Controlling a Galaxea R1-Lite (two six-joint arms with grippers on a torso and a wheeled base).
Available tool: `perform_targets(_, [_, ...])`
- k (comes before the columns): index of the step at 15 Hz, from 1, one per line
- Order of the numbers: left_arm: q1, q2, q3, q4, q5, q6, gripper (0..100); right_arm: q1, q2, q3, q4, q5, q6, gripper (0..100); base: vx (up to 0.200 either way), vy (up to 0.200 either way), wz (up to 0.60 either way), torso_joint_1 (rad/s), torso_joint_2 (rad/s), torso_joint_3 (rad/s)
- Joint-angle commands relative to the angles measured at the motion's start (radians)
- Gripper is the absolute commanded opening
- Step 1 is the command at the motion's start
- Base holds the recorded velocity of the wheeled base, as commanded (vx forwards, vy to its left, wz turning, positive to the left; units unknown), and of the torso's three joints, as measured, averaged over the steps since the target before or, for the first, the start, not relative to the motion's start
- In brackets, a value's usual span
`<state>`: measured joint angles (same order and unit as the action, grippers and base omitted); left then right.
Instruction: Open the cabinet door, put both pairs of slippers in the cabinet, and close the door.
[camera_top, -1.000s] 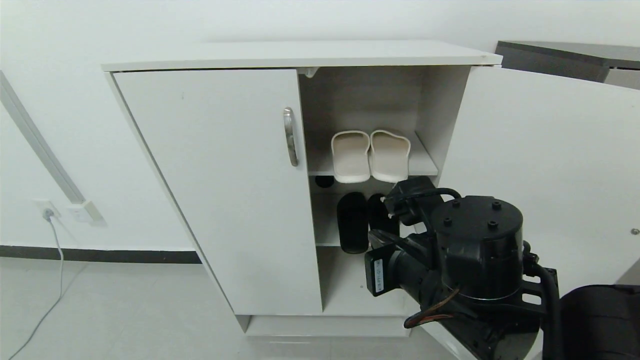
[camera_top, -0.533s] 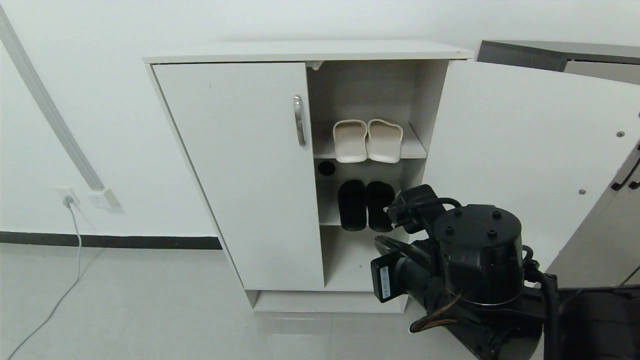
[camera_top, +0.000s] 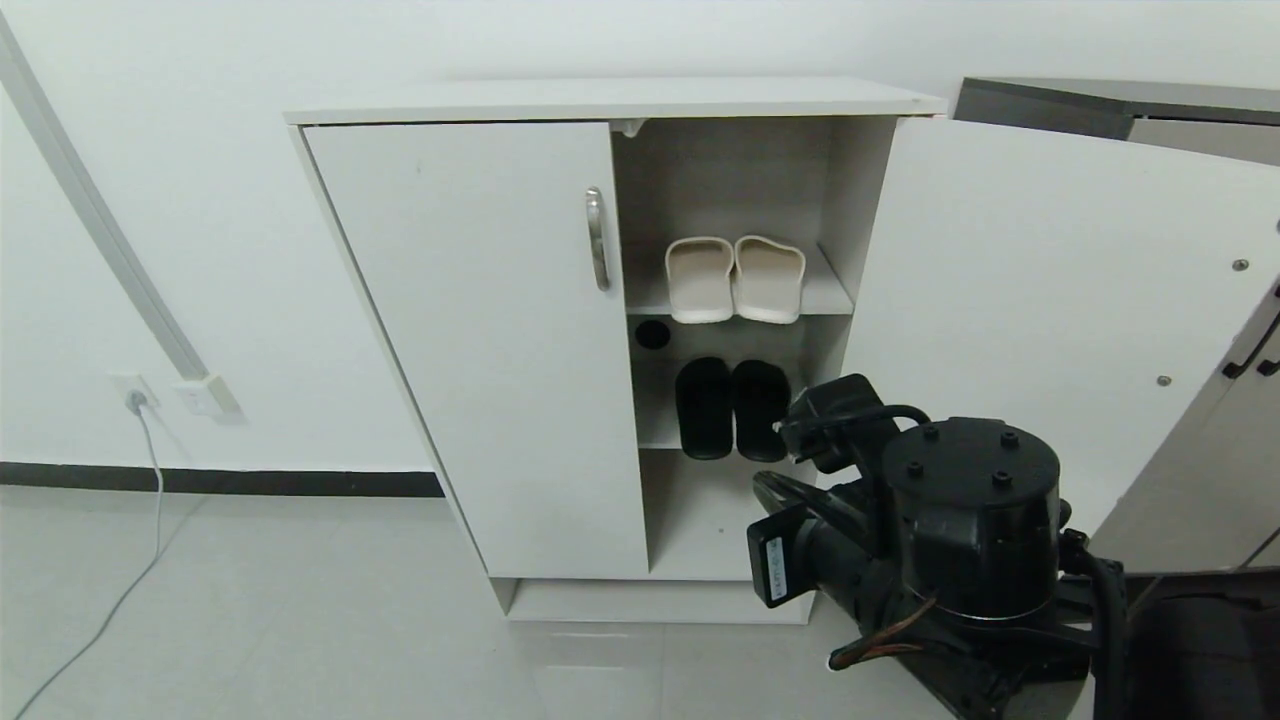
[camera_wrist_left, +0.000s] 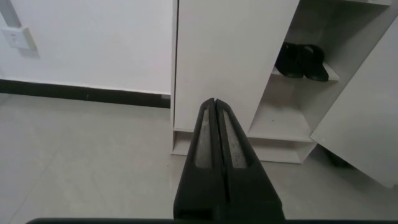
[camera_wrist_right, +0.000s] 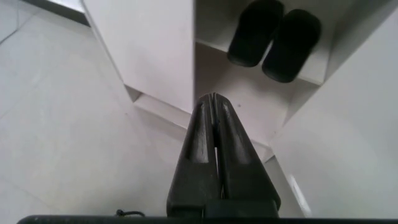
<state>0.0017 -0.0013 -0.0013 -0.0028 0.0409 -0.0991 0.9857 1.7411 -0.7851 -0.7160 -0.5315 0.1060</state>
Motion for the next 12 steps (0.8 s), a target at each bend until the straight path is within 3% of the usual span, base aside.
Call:
perform_targets(1, [0.000,0.001,0.000,0.000,0.001,-0.001,0,-0.001,0.014,0.001,-0.002,0.007,-0.002,0,0.000,0.000,0.00,0.000,0.00,0.000])
perform_targets(8, [0.000,0.001,0.000,0.000,-0.001,-0.001,0,-0.006,0.015,0.014,-0.002,0.007,0.000,0,0.000,0.000,0.00,0.000,0.00,0.000])
perform_targets(12, [0.000,0.001,0.000,0.000,-0.001,-0.001,0,-0.006,0.014,0.014,-0.005,0.007,0.000,0,0.000,0.000,0.00,0.011,-0.17,-0.279])
